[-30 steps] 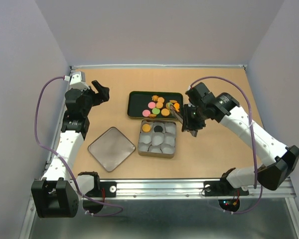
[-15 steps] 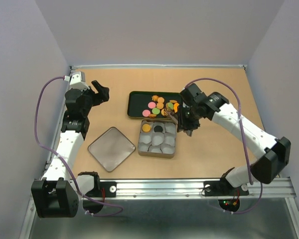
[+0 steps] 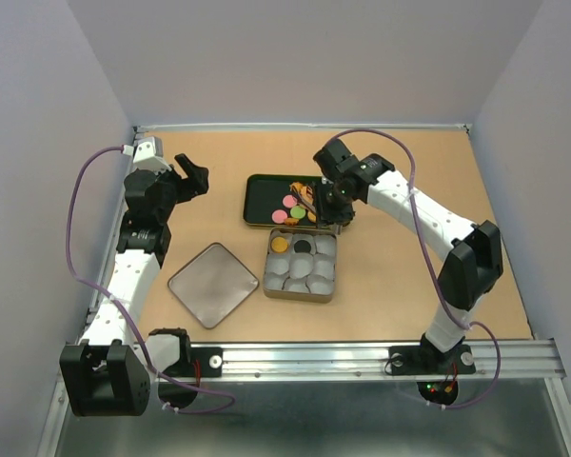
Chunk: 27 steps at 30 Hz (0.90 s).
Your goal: Pack the cookies
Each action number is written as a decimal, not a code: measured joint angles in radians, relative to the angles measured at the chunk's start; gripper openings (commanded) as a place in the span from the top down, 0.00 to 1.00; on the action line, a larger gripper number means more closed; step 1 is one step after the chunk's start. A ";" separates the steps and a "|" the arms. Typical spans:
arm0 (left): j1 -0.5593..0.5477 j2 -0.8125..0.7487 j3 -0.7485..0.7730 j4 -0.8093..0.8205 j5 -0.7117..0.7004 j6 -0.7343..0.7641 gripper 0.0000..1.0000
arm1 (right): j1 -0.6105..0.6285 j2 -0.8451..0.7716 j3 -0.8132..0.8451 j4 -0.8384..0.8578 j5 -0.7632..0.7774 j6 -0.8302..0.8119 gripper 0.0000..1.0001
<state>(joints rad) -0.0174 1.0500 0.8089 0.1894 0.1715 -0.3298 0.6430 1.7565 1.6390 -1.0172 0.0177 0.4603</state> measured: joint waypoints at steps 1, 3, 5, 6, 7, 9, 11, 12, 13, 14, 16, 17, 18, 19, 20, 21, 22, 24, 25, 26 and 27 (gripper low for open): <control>0.000 0.000 0.000 0.000 0.000 0.000 0.14 | -0.001 0.010 0.010 0.000 0.004 -0.005 0.53; 0.000 0.000 0.000 0.000 0.000 0.000 0.14 | -0.007 0.036 0.029 0.004 0.013 -0.017 0.53; 0.000 0.000 0.000 0.000 0.000 0.000 0.14 | -0.011 0.054 0.034 0.009 0.019 -0.024 0.52; 0.000 0.000 0.000 0.000 0.000 0.000 0.14 | -0.015 0.064 0.034 0.008 0.024 -0.030 0.52; 0.000 0.000 0.000 0.000 0.000 0.000 0.14 | -0.017 0.072 0.034 0.008 0.029 -0.034 0.52; 0.000 0.000 0.000 0.000 0.000 0.000 0.14 | -0.021 0.085 0.035 0.008 0.035 -0.041 0.52; 0.000 0.000 0.000 0.000 0.000 0.000 0.14 | -0.022 0.095 0.035 0.008 0.036 -0.045 0.52; 0.000 0.000 0.000 0.000 0.000 0.000 0.14 | -0.022 0.100 0.035 0.008 0.036 -0.047 0.52; 0.000 0.000 0.000 0.000 0.000 0.000 0.14 | -0.023 0.102 0.035 0.008 0.035 -0.047 0.52; 0.000 0.000 0.000 0.000 0.000 0.000 0.14 | -0.023 0.103 0.035 0.008 0.035 -0.049 0.52; 0.000 0.000 0.000 0.000 0.001 0.000 0.14 | -0.023 0.103 0.035 0.008 0.034 -0.050 0.52; 0.000 0.000 0.000 0.000 0.000 0.000 0.14 | -0.023 0.103 0.035 0.008 0.034 -0.051 0.52; 0.000 0.000 0.000 0.000 0.001 0.000 0.14 | -0.023 0.103 0.034 0.008 0.030 -0.053 0.52; 0.000 0.000 0.000 0.000 0.000 0.000 0.14 | -0.023 0.103 0.034 0.008 0.027 -0.053 0.52; 0.000 0.000 0.000 0.000 0.001 0.000 0.14 | -0.023 0.103 0.034 0.008 0.024 -0.054 0.52; 0.000 0.000 0.000 0.000 0.001 0.000 0.14 | -0.023 0.103 0.034 0.008 0.019 -0.054 0.52; 0.000 0.000 0.000 0.000 0.001 0.000 0.14 | -0.023 0.103 0.034 0.008 0.015 -0.055 0.52; 0.000 0.000 0.000 0.000 0.001 0.000 0.14 | -0.023 0.105 0.034 0.008 0.007 -0.057 0.52; 0.000 0.000 0.000 0.000 0.001 0.000 0.14 | -0.023 0.105 0.034 0.008 0.006 -0.057 0.53; 0.000 0.000 0.000 0.000 0.001 0.000 0.14 | -0.023 0.105 0.034 0.008 0.004 -0.057 0.53; 0.000 0.000 0.000 0.000 0.001 0.000 0.14 | -0.023 0.105 0.034 0.008 -0.002 -0.057 0.53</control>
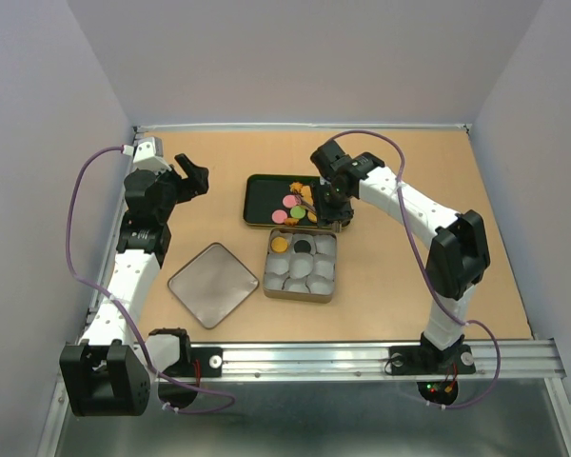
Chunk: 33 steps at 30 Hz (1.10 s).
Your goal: Pack the cookies
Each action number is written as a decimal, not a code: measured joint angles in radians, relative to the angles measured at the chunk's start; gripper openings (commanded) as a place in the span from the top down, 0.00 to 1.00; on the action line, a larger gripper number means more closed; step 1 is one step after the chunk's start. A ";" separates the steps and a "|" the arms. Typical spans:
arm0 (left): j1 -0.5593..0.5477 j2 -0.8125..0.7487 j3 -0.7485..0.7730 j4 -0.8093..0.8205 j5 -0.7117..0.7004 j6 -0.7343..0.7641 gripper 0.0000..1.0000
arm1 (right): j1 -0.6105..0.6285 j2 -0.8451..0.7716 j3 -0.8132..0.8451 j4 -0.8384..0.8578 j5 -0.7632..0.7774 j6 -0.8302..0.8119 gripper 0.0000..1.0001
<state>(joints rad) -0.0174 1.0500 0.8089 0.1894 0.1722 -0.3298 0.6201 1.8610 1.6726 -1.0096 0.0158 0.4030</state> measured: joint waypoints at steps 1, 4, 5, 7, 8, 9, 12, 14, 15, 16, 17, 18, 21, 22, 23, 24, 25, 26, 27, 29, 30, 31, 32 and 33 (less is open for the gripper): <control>0.000 0.000 0.000 0.000 0.000 0.000 0.14 | 0.000 0.000 0.000 0.000 -0.005 0.000 0.53; 0.000 0.000 0.000 0.000 0.000 0.000 0.14 | 0.000 0.000 -0.001 -0.003 -0.013 0.000 0.53; 0.000 0.000 0.000 0.000 0.000 0.000 0.14 | 0.000 0.000 -0.001 -0.006 -0.015 0.000 0.53; 0.000 0.000 0.000 0.000 0.000 0.000 0.14 | 0.000 0.000 -0.002 -0.012 -0.016 0.000 0.53; 0.000 0.000 0.000 0.000 0.000 0.000 0.14 | 0.000 0.000 -0.005 -0.013 -0.016 0.000 0.53; 0.000 0.000 0.000 0.000 0.000 0.000 0.14 | 0.000 0.000 -0.008 -0.014 -0.018 0.001 0.53; 0.000 0.000 0.000 0.000 0.000 0.000 0.14 | 0.000 0.000 -0.036 -0.018 -0.024 0.001 0.53; 0.000 0.000 0.000 0.000 0.000 0.000 0.14 | 0.000 0.000 -0.050 -0.024 -0.025 0.001 0.54; 0.000 0.000 0.000 0.000 0.000 0.000 0.14 | 0.000 0.000 -0.053 -0.030 -0.024 0.001 0.54; 0.000 0.000 0.000 0.000 0.000 0.000 0.14 | 0.000 0.000 -0.053 -0.031 -0.024 0.001 0.54; 0.000 0.000 0.000 0.000 0.000 0.000 0.14 | 0.000 0.000 -0.053 -0.030 -0.024 0.001 0.54; 0.000 0.000 0.000 0.000 0.000 0.000 0.14 | 0.000 -0.001 -0.053 -0.030 -0.024 0.001 0.54; 0.000 0.000 0.000 0.000 0.000 0.000 0.14 | 0.000 -0.001 -0.053 -0.030 -0.018 0.001 0.57; 0.000 0.000 0.000 0.000 0.000 0.000 0.14 | 0.000 -0.001 -0.053 -0.030 -0.013 0.001 0.57; 0.000 0.000 0.000 0.000 0.000 0.000 0.14 | 0.000 0.000 -0.052 -0.030 -0.010 0.001 0.58; 0.000 0.000 0.000 0.000 0.000 0.000 0.14 | 0.000 0.000 -0.052 -0.030 -0.006 0.001 0.58; 0.000 0.000 0.000 0.000 0.000 0.000 0.14 | 0.000 0.002 -0.050 -0.030 0.000 0.002 0.60; 0.000 0.000 0.000 0.000 0.000 0.000 0.14 | 0.000 0.003 -0.047 -0.031 0.005 0.003 0.60; 0.000 0.000 0.000 0.000 0.000 0.000 0.14 | 0.000 0.006 -0.043 -0.031 0.006 0.004 0.60; 0.000 0.000 0.000 0.000 0.000 0.000 0.14 | 0.000 0.011 -0.030 -0.035 0.010 0.005 0.62; 0.000 0.000 0.000 0.000 0.000 0.000 0.14 | 0.000 0.011 -0.022 -0.037 0.013 0.005 0.62; 0.000 0.000 0.000 0.000 0.000 0.000 0.14 | 0.000 0.011 -0.018 -0.037 0.016 0.005 0.62; 0.000 0.000 0.000 0.000 0.000 0.000 0.14 | 0.000 0.011 -0.009 -0.038 0.019 0.005 0.62; 0.000 0.000 0.000 0.000 0.000 0.000 0.14 | 0.000 0.011 -0.001 -0.037 0.023 0.005 0.62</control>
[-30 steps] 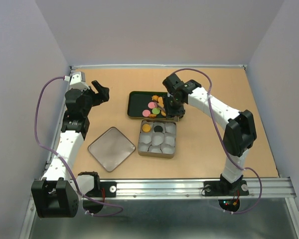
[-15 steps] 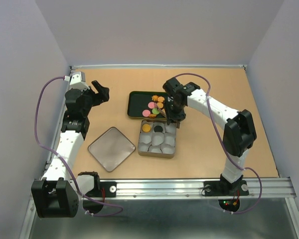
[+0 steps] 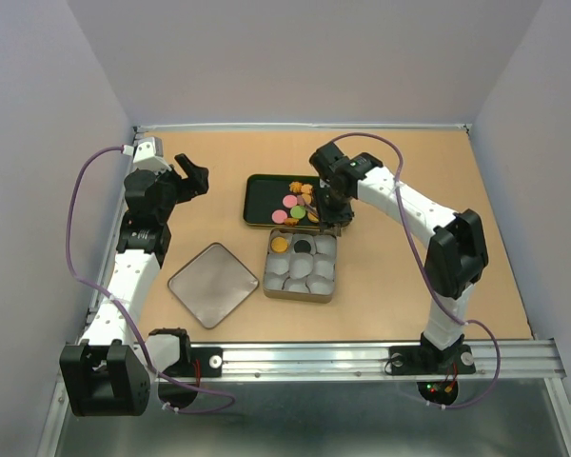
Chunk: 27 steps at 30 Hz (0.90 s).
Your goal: Pack the cookies
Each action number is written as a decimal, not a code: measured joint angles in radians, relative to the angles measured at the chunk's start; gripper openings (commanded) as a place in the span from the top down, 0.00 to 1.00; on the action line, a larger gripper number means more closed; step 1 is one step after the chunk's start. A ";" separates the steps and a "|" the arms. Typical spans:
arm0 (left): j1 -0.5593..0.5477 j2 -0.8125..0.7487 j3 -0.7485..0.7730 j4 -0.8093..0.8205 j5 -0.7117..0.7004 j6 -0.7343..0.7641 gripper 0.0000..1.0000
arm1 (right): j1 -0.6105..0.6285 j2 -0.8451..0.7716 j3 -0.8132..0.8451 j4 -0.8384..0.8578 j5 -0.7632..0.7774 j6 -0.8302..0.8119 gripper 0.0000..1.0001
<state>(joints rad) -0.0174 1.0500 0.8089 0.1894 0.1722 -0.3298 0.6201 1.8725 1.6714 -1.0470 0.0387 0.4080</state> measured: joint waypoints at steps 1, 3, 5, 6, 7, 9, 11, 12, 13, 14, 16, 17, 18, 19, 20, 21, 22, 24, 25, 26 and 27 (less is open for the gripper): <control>0.000 0.000 0.000 0.000 0.000 0.000 0.14 | 0.000 0.000 0.004 0.000 0.004 0.000 0.62; 0.000 0.000 0.000 0.000 0.000 0.000 0.14 | 0.000 0.000 0.016 -0.002 0.011 0.000 0.62; 0.000 0.000 0.000 0.000 0.000 0.000 0.14 | 0.000 0.000 0.034 -0.012 0.021 0.000 0.62; 0.000 0.000 0.000 0.000 0.000 0.000 0.14 | 0.000 0.000 0.048 -0.021 0.029 0.000 0.62; 0.000 0.000 0.000 0.000 0.000 0.000 0.14 | 0.000 0.000 0.063 -0.028 0.035 0.000 0.62; 0.000 0.000 0.000 0.000 0.000 0.000 0.14 | 0.000 -0.002 0.094 -0.044 0.048 0.000 0.62; 0.000 0.000 0.000 0.000 0.000 0.000 0.14 | 0.000 -0.012 0.118 -0.059 0.060 0.000 0.62; 0.000 0.000 0.000 0.000 0.000 0.000 0.14 | 0.000 -0.022 0.127 -0.069 0.066 0.000 0.62; 0.000 0.000 0.000 0.000 0.000 0.000 0.14 | 0.000 -0.042 0.135 -0.090 0.075 0.002 0.62; 0.000 0.000 0.000 0.000 0.000 0.000 0.14 | 0.000 -0.057 0.135 -0.093 0.077 0.003 0.62; 0.000 0.000 0.000 0.000 0.000 0.000 0.14 | 0.000 -0.112 0.134 -0.125 0.082 0.008 0.62; 0.000 0.000 0.000 0.000 0.000 0.000 0.14 | 0.000 -0.148 0.134 -0.143 0.082 0.011 0.62; 0.000 0.000 0.000 0.000 0.000 0.000 0.14 | 0.000 -0.180 0.132 -0.156 0.080 0.016 0.62; 0.000 0.000 0.000 0.000 0.000 0.000 0.14 | 0.000 -0.211 0.129 -0.167 0.077 0.021 0.62; 0.000 0.000 0.000 0.000 0.000 0.000 0.14 | 0.000 -0.235 0.122 -0.170 0.074 0.026 0.62; 0.000 0.000 0.000 0.000 0.000 0.000 0.14 | 0.000 -0.287 0.097 -0.179 0.067 0.035 0.62; 0.000 0.000 0.000 0.000 0.000 0.000 0.14 | 0.000 -0.320 0.083 -0.183 0.062 0.040 0.62; 0.000 0.000 0.000 0.000 -0.001 0.000 0.14 | 0.000 -0.393 0.032 -0.192 0.045 0.055 0.62; 0.000 0.000 0.000 0.000 -0.001 0.000 0.14 | 0.000 -0.425 0.006 -0.204 0.030 0.064 0.62; 0.000 0.000 0.000 0.000 -0.001 0.001 0.14 | 0.000 -0.444 -0.010 -0.212 0.022 0.069 0.62; 0.000 0.000 0.000 0.000 -0.002 0.002 0.14 | 0.000 -0.472 -0.037 -0.225 0.011 0.077 0.62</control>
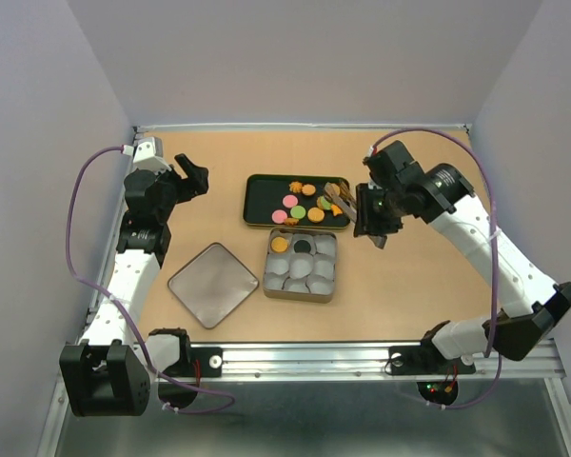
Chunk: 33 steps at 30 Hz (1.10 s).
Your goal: Pack the cookies
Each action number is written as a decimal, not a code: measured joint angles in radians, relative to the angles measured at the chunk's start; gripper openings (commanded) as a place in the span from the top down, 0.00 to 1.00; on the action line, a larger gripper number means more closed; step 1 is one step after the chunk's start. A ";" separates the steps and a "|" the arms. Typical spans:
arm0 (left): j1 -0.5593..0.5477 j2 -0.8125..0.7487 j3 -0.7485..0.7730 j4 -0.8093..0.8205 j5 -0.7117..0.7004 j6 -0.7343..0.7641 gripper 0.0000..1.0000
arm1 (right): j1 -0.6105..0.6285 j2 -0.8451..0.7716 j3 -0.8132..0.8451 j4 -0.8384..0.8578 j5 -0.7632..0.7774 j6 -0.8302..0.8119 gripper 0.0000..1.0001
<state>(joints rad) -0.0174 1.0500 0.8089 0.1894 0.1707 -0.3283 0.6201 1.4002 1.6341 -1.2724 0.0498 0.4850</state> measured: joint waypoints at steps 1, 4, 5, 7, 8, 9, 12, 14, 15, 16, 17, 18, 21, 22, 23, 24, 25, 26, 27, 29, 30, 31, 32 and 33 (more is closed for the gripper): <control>0.000 0.000 0.000 0.000 0.000 0.000 0.14 | 0.000 -0.013 -0.014 -0.009 -0.006 0.006 0.62; 0.000 0.001 0.000 0.000 0.000 0.002 0.15 | 0.000 -0.073 -0.089 -0.030 -0.071 0.021 0.63; 0.000 0.002 0.000 0.000 0.000 0.002 0.15 | 0.000 -0.095 -0.118 -0.033 -0.097 0.025 0.63; 0.000 0.002 0.000 0.000 0.000 0.003 0.15 | 0.000 -0.135 -0.180 -0.037 -0.143 0.033 0.63; 0.000 0.002 0.000 0.000 0.000 0.003 0.15 | 0.000 -0.154 -0.205 -0.043 -0.166 0.037 0.63; 0.000 0.002 0.000 0.000 0.000 0.003 0.15 | 0.000 -0.171 -0.229 -0.048 -0.192 0.040 0.62; 0.000 0.002 0.000 0.000 -0.003 0.005 0.15 | 0.002 -0.231 -0.306 -0.052 -0.259 0.051 0.63; 0.000 0.002 0.000 0.000 -0.004 0.006 0.15 | 0.003 -0.257 -0.351 -0.051 -0.292 0.059 0.63; 0.000 0.002 0.000 0.000 -0.006 0.006 0.15 | 0.003 -0.265 -0.367 -0.050 -0.303 0.062 0.63; 0.000 0.002 0.000 0.000 -0.006 0.006 0.15 | 0.004 -0.272 -0.384 -0.048 -0.315 0.067 0.63; 0.000 0.002 0.000 0.000 -0.008 0.006 0.15 | 0.004 -0.276 -0.399 -0.043 -0.323 0.070 0.63; 0.000 0.002 0.000 0.000 -0.010 0.006 0.15 | 0.004 -0.277 -0.409 -0.039 -0.327 0.072 0.63; 0.000 0.002 0.000 0.000 -0.012 0.006 0.15 | 0.009 -0.266 -0.423 -0.019 -0.323 0.072 0.64; 0.000 0.002 0.000 0.000 -0.013 0.006 0.15 | 0.010 -0.259 -0.423 -0.013 -0.318 0.072 0.64; 0.000 0.002 0.000 0.000 -0.014 0.006 0.15 | 0.010 -0.250 -0.423 0.001 -0.310 0.070 0.64; 0.000 0.002 0.000 0.000 -0.014 0.006 0.15 | 0.010 -0.238 -0.423 0.011 -0.305 0.069 0.64; 0.000 0.002 0.000 0.000 -0.014 0.006 0.15 | 0.010 -0.225 -0.423 0.022 -0.297 0.068 0.64; 0.000 0.002 0.000 0.000 -0.014 0.006 0.15 | 0.010 -0.214 -0.423 0.032 -0.287 0.066 0.65; 0.000 0.002 0.000 0.000 -0.014 0.006 0.15 | 0.010 -0.199 -0.423 0.046 -0.277 0.064 0.65; 0.000 0.002 0.000 0.000 -0.014 0.006 0.15 | 0.010 -0.175 -0.421 0.066 -0.260 0.060 0.65; 0.000 0.002 0.000 0.000 -0.014 0.006 0.15 | 0.010 -0.162 -0.421 0.078 -0.250 0.058 0.65; 0.000 0.002 0.000 0.000 -0.014 0.006 0.15 | 0.010 -0.151 -0.420 0.086 -0.244 0.053 0.65; 0.000 0.002 0.000 0.000 -0.014 0.006 0.15 | 0.010 -0.143 -0.420 0.091 -0.240 0.051 0.64; 0.000 0.002 0.000 0.000 -0.014 0.006 0.15 | 0.010 -0.133 -0.420 0.100 -0.236 0.047 0.64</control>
<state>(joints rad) -0.0174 1.0515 0.8089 0.1890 0.1562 -0.3218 0.6296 1.2675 1.2140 -1.1728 -0.1864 0.5316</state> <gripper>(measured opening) 0.850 0.390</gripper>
